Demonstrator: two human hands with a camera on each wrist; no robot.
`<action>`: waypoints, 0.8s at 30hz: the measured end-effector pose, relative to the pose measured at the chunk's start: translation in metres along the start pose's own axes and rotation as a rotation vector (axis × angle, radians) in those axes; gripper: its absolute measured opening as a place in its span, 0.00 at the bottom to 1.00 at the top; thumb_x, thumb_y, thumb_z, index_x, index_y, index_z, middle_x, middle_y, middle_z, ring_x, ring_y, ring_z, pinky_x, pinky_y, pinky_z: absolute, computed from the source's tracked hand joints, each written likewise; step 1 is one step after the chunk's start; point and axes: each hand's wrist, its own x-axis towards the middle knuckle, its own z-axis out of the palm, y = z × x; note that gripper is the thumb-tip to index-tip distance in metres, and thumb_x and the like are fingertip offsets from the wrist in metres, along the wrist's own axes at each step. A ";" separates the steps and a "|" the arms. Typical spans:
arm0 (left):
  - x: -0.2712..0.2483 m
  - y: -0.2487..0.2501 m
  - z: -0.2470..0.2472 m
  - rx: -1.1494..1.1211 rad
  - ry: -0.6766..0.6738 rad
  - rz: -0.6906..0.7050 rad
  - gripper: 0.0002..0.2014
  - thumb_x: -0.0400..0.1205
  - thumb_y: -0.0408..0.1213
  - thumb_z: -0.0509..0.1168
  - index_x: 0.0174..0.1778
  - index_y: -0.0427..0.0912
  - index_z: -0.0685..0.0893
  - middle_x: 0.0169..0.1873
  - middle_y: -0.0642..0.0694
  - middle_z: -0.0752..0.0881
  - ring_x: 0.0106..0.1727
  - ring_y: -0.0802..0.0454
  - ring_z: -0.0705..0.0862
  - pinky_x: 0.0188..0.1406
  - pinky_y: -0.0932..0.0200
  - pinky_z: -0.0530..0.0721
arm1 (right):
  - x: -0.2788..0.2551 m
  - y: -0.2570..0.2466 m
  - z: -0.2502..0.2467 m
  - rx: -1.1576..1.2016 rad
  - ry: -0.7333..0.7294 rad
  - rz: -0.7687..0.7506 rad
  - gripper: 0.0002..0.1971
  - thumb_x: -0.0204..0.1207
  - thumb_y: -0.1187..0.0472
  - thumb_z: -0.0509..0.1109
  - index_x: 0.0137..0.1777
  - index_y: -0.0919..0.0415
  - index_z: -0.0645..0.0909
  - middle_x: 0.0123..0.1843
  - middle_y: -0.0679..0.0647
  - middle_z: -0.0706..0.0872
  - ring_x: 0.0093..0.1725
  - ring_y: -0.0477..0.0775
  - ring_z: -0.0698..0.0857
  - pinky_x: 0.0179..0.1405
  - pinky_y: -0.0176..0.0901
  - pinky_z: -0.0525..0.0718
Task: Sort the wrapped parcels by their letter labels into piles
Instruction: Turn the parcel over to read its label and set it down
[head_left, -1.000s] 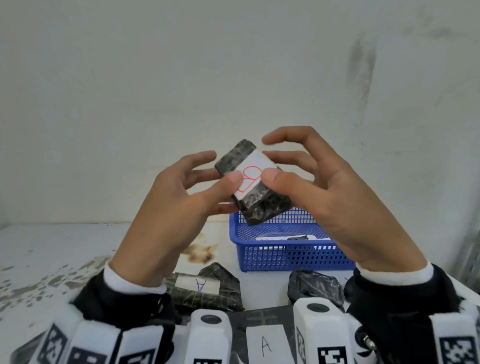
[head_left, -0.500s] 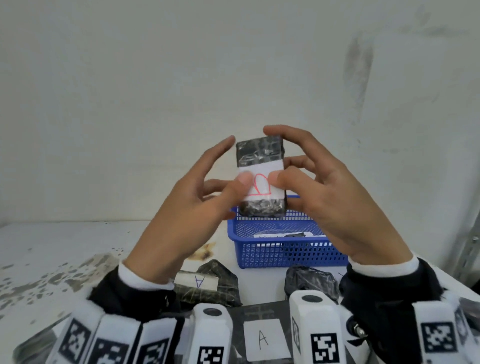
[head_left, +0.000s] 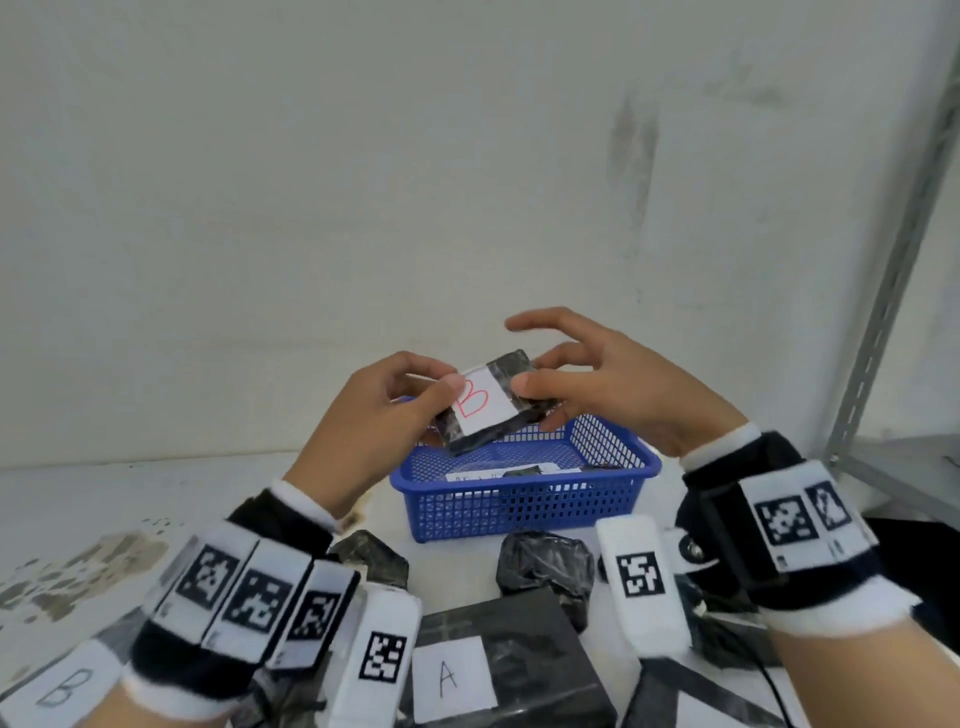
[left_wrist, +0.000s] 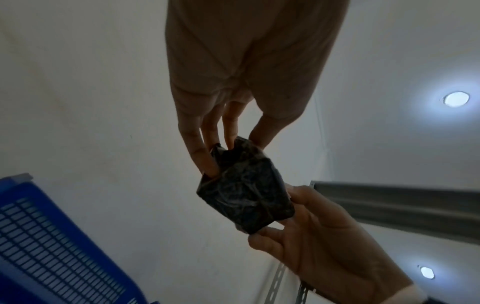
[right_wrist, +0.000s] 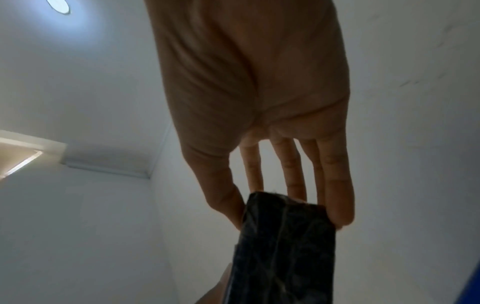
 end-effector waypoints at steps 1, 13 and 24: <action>0.006 0.001 0.005 0.025 -0.013 -0.007 0.08 0.83 0.40 0.67 0.53 0.40 0.85 0.43 0.44 0.91 0.35 0.59 0.88 0.35 0.65 0.88 | 0.005 0.003 -0.006 -0.028 -0.013 0.020 0.16 0.76 0.63 0.77 0.61 0.46 0.85 0.45 0.52 0.92 0.45 0.53 0.90 0.51 0.49 0.90; 0.082 -0.088 0.007 0.728 -0.195 -0.393 0.27 0.86 0.48 0.60 0.79 0.39 0.66 0.74 0.38 0.76 0.70 0.42 0.78 0.63 0.54 0.75 | 0.087 0.133 -0.056 -0.465 -0.071 0.414 0.21 0.83 0.67 0.65 0.72 0.50 0.80 0.72 0.59 0.80 0.53 0.57 0.82 0.34 0.35 0.84; 0.101 -0.147 0.018 0.795 -0.362 -0.486 0.33 0.89 0.39 0.54 0.85 0.47 0.43 0.81 0.35 0.61 0.77 0.37 0.70 0.78 0.45 0.67 | 0.137 0.189 -0.062 -0.780 -0.298 0.445 0.22 0.84 0.64 0.67 0.76 0.49 0.79 0.77 0.56 0.77 0.62 0.57 0.81 0.58 0.44 0.84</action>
